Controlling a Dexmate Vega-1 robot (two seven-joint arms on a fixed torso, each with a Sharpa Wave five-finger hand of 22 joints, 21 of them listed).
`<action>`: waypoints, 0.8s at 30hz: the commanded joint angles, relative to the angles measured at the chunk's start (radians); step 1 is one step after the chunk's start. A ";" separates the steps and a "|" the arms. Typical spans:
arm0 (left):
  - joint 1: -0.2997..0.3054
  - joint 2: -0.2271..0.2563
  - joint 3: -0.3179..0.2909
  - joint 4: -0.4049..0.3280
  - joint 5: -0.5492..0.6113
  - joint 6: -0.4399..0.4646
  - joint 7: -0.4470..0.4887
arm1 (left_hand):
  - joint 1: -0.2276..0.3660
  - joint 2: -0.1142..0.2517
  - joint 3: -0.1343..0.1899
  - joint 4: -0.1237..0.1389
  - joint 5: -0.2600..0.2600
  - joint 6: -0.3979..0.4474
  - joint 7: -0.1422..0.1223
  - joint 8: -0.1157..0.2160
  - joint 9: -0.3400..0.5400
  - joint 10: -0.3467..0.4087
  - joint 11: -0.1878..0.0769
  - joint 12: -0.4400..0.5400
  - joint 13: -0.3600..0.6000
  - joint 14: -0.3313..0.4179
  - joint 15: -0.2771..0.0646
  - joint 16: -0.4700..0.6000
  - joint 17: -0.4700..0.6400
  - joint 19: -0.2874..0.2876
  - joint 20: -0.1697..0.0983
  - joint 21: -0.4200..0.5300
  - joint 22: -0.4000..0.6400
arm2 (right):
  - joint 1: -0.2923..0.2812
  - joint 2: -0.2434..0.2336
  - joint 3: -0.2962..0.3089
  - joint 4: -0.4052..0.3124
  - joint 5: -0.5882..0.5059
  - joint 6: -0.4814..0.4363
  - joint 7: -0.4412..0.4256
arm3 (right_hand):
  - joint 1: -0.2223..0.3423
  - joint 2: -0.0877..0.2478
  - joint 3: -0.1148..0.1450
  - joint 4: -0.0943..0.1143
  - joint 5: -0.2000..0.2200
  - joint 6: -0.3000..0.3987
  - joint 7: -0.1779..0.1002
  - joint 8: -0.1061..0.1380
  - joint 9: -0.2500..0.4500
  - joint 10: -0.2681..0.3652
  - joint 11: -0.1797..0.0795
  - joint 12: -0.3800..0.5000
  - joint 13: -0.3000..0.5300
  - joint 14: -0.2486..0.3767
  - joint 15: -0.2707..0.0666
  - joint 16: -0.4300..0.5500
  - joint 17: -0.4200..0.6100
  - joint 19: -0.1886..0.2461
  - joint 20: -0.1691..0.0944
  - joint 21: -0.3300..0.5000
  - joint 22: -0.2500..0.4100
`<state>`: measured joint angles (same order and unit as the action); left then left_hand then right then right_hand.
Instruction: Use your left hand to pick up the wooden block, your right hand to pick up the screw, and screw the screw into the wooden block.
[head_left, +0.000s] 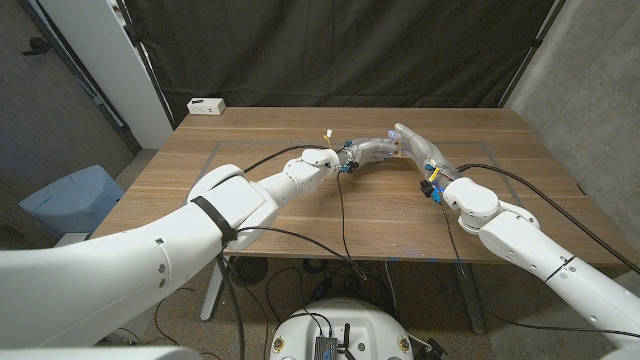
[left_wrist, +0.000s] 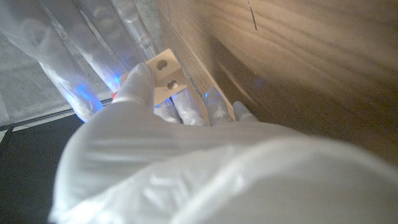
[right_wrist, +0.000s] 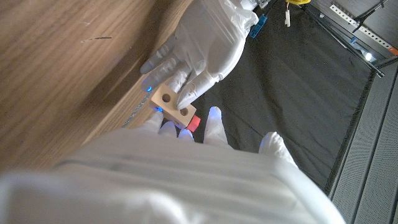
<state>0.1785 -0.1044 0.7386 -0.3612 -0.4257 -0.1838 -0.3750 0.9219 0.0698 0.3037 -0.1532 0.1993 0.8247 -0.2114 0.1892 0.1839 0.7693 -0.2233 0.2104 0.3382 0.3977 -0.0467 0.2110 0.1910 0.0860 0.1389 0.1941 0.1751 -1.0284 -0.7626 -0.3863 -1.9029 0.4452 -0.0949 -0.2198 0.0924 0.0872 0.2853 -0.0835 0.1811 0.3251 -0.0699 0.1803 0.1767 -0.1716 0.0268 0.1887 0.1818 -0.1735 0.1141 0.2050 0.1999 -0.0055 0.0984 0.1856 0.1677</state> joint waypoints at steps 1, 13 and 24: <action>0.002 0.001 -0.004 0.008 0.000 -0.023 -0.020 | -0.003 0.003 0.003 0.001 0.005 0.016 0.009 0.008 0.005 0.004 0.004 0.006 0.002 0.002 -0.057 0.003 0.003 -0.003 0.002 0.005 0.004 | -0.021 -0.007 0.021 -0.013 -0.004 0.010 -0.018 | 0.000 0.000 0.006 0.003 0.007 0.008 0.000 0.008 0.003 -0.021 0.006 0.005 0.001 -0.081 0.004 -0.002 0.003 0.007 0.004 0.007 0.003; 0.008 0.004 -0.009 0.007 0.002 -0.048 -0.040 | -0.003 0.004 0.003 0.001 0.005 0.016 0.011 0.009 0.005 0.004 0.004 0.007 0.002 0.002 -0.057 0.003 0.003 -0.003 0.002 0.005 0.004 | -0.039 -0.012 0.049 -0.012 -0.005 0.023 -0.039 | 0.001 -0.001 0.007 0.002 0.006 0.008 0.000 0.007 0.003 -0.020 0.006 0.005 0.001 -0.078 0.003 -0.001 0.002 0.009 0.005 0.007 0.003; 0.012 0.005 -0.012 0.006 0.005 -0.066 -0.057 | -0.003 0.005 0.003 0.002 0.005 0.015 0.012 0.008 0.005 0.003 0.004 0.006 0.002 0.002 -0.057 0.003 0.003 -0.003 0.002 0.005 0.004 | -0.047 -0.012 0.070 -0.010 0.002 0.015 -0.055 | -0.001 -0.002 0.006 0.002 0.006 -0.001 0.000 0.003 0.003 -0.020 0.007 0.005 0.001 -0.077 0.004 0.000 0.003 0.010 0.005 0.007 0.003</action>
<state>0.1869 -0.1013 0.7300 -0.3547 -0.4236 -0.2332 -0.4167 0.9250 0.0668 0.3036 -0.1533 0.2000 0.8240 -0.2106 0.1892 0.1841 0.7693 -0.2233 0.2104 0.3382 0.3977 -0.0467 0.2111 0.1910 0.0860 0.1390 0.1941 0.1751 -1.0600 -0.7703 -0.3472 -1.9148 0.4442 -0.0787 -0.2614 0.0924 0.0872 0.2853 -0.0834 0.1811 0.3250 -0.0699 0.1803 0.1767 -0.1716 0.0268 0.1887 0.1818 -0.1735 0.1141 0.2050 0.2000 -0.0015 0.1024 0.1857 0.1678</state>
